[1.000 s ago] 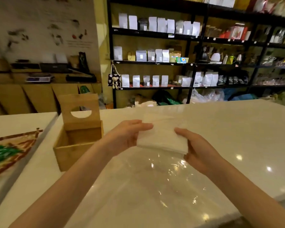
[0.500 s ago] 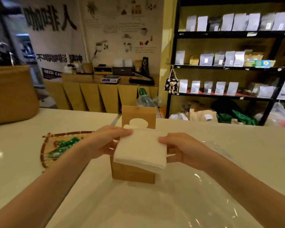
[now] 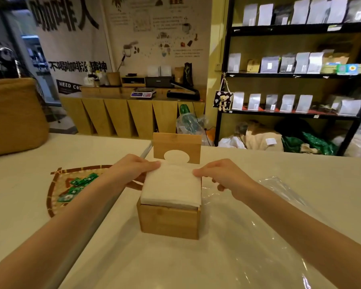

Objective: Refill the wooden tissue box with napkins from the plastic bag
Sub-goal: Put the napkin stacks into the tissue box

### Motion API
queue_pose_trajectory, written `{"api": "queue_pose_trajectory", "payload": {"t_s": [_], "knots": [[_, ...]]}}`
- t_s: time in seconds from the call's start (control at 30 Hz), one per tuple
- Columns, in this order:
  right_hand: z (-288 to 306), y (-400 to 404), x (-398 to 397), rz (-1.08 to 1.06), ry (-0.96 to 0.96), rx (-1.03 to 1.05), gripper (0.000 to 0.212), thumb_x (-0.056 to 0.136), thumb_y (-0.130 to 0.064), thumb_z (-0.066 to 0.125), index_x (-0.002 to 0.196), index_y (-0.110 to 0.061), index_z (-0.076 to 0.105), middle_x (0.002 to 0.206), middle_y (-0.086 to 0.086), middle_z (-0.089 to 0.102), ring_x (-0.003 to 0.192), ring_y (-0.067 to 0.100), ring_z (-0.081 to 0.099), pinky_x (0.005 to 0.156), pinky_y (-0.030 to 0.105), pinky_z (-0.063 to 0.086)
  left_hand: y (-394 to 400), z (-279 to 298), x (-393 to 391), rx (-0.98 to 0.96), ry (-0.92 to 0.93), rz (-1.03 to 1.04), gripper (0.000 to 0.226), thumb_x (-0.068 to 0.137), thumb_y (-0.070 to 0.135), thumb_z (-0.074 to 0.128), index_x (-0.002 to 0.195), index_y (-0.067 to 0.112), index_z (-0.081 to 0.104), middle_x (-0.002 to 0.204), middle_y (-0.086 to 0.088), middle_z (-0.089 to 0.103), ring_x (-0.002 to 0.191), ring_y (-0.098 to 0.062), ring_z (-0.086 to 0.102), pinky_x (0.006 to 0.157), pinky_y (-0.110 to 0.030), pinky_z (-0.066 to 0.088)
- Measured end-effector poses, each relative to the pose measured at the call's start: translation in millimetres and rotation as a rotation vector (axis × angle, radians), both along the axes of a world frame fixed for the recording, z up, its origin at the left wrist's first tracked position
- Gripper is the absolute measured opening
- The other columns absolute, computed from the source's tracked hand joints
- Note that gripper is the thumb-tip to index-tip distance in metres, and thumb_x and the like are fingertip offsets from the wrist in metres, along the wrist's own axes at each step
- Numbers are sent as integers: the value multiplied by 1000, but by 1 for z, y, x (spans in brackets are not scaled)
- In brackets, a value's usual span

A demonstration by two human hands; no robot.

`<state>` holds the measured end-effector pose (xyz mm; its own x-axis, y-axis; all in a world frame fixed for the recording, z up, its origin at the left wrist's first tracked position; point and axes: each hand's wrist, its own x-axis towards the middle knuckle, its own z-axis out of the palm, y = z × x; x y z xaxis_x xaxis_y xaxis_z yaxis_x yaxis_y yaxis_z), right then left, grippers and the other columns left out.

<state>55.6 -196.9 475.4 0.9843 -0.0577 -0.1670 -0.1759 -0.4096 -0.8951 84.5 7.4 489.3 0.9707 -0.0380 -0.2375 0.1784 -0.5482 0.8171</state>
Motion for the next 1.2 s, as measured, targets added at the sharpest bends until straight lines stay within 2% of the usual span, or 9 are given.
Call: {"api": "queue_pose_trajectory", "payload": {"t_s": [0.17, 0.27, 0.37, 0.47, 0.6, 0.77, 0.87, 1.0, 1.2], "knots": [[-6, 0, 5, -29, 1, 20, 27, 76, -26, 73, 96, -7, 71, 88, -6, 57, 87, 12, 49, 75, 27, 38, -3, -5, 6, 138, -80, 5, 41, 83, 40, 58, 109, 8, 64, 78, 7, 54, 72, -9, 50, 63, -25, 45], [-10, 2, 5, -39, -14, -15, 14, 73, -27, 76, 78, -14, 72, 96, -2, 61, 100, 17, 51, 79, 28, 37, -2, -11, 8, 186, -80, 0, 43, 82, 39, 60, 111, 7, 65, 108, -4, 62, 91, -17, 50, 78, -31, 39], [-15, 5, 8, -56, -63, -99, 11, 69, -27, 77, 69, -18, 71, 110, 4, 57, 120, 23, 43, 84, 29, 35, -1, -17, 8, 204, -98, -47, 39, 82, 37, 61, 107, 6, 68, 136, -5, 52, 117, -24, 48, 87, -32, 38], [-20, 10, 5, -46, -179, -254, 18, 71, -22, 75, 82, -9, 74, 118, 3, 53, 129, 21, 30, 96, 33, 31, -4, -23, 7, 271, -165, -82, 35, 82, 34, 62, 95, 2, 72, 139, -3, 49, 122, -22, 46, 93, -34, 38], [-20, 20, 1, -70, -292, -473, 10, 73, -20, 71, 77, -11, 74, 135, 2, 48, 131, 20, 27, 106, 35, 26, -6, -28, 7, 475, -285, -135, 31, 83, 34, 62, 91, 7, 74, 139, -1, 49, 134, -20, 30, 106, -39, 29], [-17, 31, 3, 11, -199, -791, 21, 80, -29, 63, 89, -12, 72, 119, 4, 57, 128, 27, 29, 105, 40, 24, -12, -37, 7, 769, -346, -152, 30, 82, 43, 58, 87, 17, 74, 142, 1, 45, 139, -23, 19, 113, -50, 14], [-16, 37, 4, 25, -147, -892, 15, 81, -28, 60, 82, -13, 64, 113, 5, 59, 128, 30, 29, 107, 46, 20, -18, -41, 4, 863, -384, -149, 32, 83, 44, 55, 87, 17, 73, 139, -1, 48, 140, -23, 19, 113, -54, 7], [-15, 46, 3, 52, -153, -1057, 12, 85, -23, 55, 77, -17, 47, 112, 8, 61, 128, 32, 32, 110, 57, 10, -22, -42, 3, 995, -383, -152, 36, 83, 49, 52, 90, 19, 71, 133, -2, 54, 140, -23, 21, 113, -57, 4], [-18, 51, 0, 23, -223, -1204, 10, 84, -16, 56, 78, -17, 49, 96, 6, 65, 122, 33, 40, 108, 68, 0, -25, -40, -2, 1142, -543, -82, 29, 81, 47, 57, 96, 25, 68, 137, -2, 51, 139, -24, 24, 113, -57, -2]]}}
